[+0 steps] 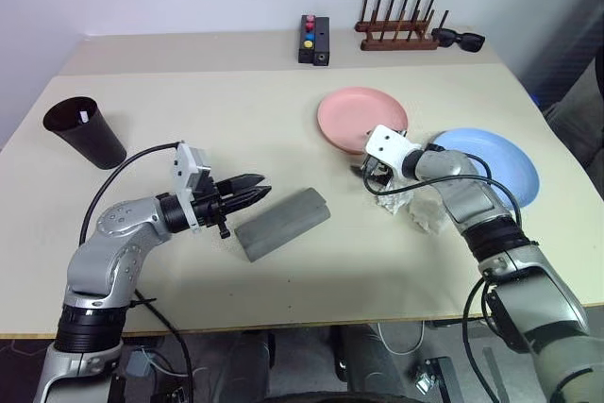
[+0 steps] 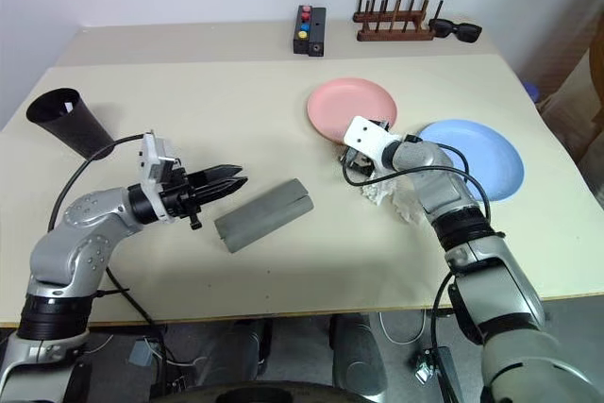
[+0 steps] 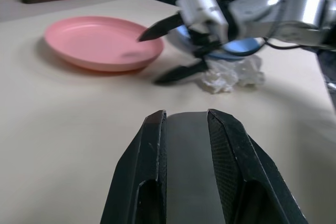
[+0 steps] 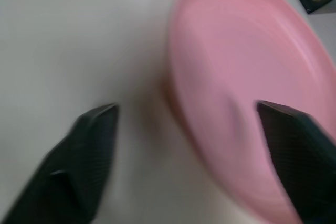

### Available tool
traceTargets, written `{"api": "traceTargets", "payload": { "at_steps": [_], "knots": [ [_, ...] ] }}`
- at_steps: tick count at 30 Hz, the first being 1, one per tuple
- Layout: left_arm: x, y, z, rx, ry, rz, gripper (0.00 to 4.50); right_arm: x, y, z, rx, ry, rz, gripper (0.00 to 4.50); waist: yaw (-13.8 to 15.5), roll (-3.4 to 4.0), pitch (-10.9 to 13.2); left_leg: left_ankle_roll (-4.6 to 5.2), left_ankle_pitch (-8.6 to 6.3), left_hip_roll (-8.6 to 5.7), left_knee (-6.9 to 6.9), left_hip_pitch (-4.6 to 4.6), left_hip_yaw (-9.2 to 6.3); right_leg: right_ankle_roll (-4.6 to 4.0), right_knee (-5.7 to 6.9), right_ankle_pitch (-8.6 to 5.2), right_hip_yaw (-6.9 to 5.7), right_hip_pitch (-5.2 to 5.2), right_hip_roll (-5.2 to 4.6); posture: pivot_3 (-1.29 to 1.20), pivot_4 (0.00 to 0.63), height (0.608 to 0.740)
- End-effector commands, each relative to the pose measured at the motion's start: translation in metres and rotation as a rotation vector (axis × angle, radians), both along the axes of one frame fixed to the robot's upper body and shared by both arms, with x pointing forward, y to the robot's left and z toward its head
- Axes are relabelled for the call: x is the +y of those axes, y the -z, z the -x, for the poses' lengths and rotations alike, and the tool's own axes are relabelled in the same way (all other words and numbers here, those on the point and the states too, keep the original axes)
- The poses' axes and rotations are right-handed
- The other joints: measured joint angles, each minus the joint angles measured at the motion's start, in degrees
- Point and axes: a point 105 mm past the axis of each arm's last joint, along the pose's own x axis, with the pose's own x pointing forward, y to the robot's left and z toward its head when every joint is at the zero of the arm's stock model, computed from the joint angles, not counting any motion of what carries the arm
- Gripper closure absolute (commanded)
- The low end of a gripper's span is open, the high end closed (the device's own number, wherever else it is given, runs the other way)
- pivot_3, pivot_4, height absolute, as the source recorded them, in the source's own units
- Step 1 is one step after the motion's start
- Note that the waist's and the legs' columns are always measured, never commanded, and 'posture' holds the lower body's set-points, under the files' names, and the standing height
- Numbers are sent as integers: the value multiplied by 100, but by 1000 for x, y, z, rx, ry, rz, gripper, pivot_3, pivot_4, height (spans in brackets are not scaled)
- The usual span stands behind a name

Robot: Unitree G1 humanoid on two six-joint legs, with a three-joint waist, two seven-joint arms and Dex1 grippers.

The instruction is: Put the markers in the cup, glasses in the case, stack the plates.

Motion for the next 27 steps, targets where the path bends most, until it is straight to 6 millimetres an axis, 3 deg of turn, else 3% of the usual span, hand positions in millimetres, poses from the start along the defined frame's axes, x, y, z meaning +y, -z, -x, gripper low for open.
{"api": "traceTargets", "payload": {
  "at_steps": [1,5,8,12,14,18,21,27],
  "knots": [
    [-4,-7,11,-21,35,21,3330,3,-10,-6,-63,-16,18,2381,-16,0,0,0,0,0,-1,0,0,0,-1,0,0,0,0,0,150,740],
    [-4,-5,13,-25,27,15,3330,7,-13,-6,-93,-39,25,4440,-52,0,0,0,0,0,-2,1,0,0,0,0,0,0,0,0,150,740],
    [-5,-3,13,-30,26,9,3330,9,-23,-5,-148,-46,19,4440,-57,1,1,0,0,1,-2,3,-1,-2,1,0,1,0,2,0,150,740],
    [-8,-3,10,-43,33,0,3330,-2,-54,0,-268,-29,17,4440,-51,5,3,0,0,0,-2,0,0,-9,0,-5,2,-2,1,0,150,740],
    [-10,-2,9,-46,41,-7,3330,-12,-67,7,-301,-13,20,4440,-18,5,3,0,0,0,-2,-2,0,-7,-1,-4,1,-3,0,0,150,740],
    [-19,-1,8,-50,100,-25,3330,-54,-87,45,-311,19,118,4440,134,5,3,1,0,-3,-1,-7,-1,-16,-8,-10,1,-3,-2,0,150,740],
    [-26,-1,5,-76,140,-39,3330,-79,-90,73,-260,44,172,4440,133,6,3,1,-1,-4,-1,-7,2,-18,-13,-12,1,1,-3,0,150,740],
    [-43,-4,1,-106,251,-37,3330,-116,-62,121,-48,118,244,4440,84,12,-1,3,-2,0,1,1,12,-20,-11,-13,5,5,-3,0,150,740]
  ]
}}
